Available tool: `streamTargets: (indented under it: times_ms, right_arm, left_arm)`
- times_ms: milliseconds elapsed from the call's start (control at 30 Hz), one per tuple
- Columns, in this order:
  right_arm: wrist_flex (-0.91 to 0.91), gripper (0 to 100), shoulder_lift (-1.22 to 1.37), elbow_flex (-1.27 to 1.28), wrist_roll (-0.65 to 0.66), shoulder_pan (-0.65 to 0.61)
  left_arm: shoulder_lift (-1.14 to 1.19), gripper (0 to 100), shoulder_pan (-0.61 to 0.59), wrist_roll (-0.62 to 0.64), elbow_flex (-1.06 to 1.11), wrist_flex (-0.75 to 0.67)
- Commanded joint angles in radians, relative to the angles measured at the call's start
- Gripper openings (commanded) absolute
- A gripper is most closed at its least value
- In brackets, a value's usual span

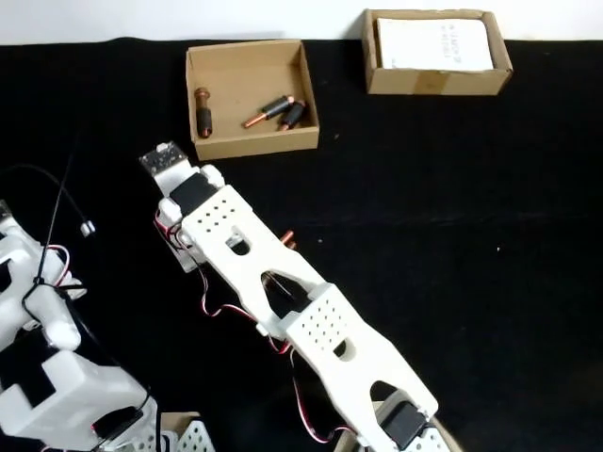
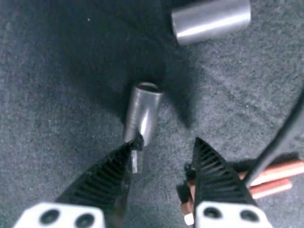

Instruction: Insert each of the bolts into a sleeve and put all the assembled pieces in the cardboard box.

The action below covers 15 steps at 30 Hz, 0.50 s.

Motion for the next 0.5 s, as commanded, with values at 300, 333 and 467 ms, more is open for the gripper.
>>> streamTargets:
  times_ms: [300,333,467]
  right_arm:
    - [0.03,16.3,-0.197,-0.001,-0.008,-0.068]
    - [0.018,16.3,-0.202,-0.001,-0.015,-0.073]
    - [-0.073,16.3,-0.2,0.01,-0.16,-0.07]
  left_arm:
    - [0.001,10,-0.008,-0.005,-0.033,0.005]
    - [0.001,10,-0.008,-0.005,-0.033,0.005]
    - [0.002,10,-0.007,-0.005,-0.033,0.005]
